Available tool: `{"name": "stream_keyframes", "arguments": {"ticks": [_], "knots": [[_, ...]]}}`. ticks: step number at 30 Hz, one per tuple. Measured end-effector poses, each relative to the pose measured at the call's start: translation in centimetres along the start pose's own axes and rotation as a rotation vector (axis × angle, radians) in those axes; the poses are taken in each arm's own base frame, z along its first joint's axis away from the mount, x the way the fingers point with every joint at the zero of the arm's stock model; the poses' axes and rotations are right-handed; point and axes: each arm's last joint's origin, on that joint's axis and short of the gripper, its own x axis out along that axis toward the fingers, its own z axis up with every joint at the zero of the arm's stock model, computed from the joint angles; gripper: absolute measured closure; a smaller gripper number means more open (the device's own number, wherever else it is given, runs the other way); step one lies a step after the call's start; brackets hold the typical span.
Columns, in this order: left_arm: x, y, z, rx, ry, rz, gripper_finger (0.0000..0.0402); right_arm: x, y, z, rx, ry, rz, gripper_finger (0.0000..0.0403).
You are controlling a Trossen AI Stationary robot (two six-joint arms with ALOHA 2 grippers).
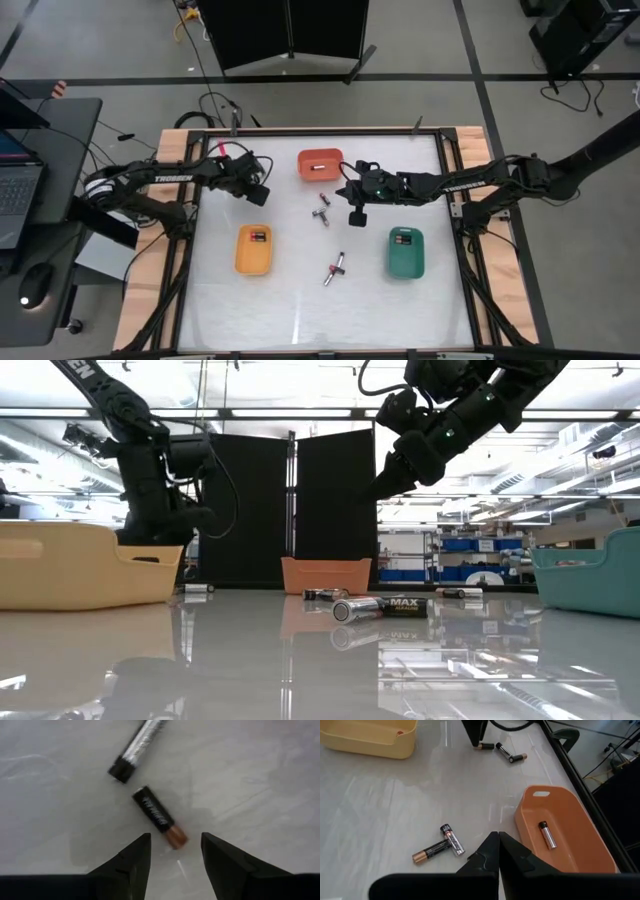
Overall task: Sort batteries
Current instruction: Put the brown battery into the green bin
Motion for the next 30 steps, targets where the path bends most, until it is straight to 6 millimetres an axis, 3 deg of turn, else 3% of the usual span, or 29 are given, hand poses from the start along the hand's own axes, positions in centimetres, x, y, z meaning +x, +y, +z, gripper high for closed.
{"name": "stream_keyframes", "arguments": {"ticks": [11,21,30], "knots": [[1.4,0.3,0.6,0.032,-0.008,0.058,0.0239,0.0,0.0,0.0,0.000,0.000,0.001,0.0391],[1.6,0.5,0.1,0.122,0.060,0.088,0.0345,0.0,0.0,-0.2,-0.003,0.018,0.004,0.0391],[-0.4,-1.3,-1.5,0.264,0.065,0.006,0.0357,-0.1,0.7,0.0,-0.015,0.011,0.022,0.0391]]}}
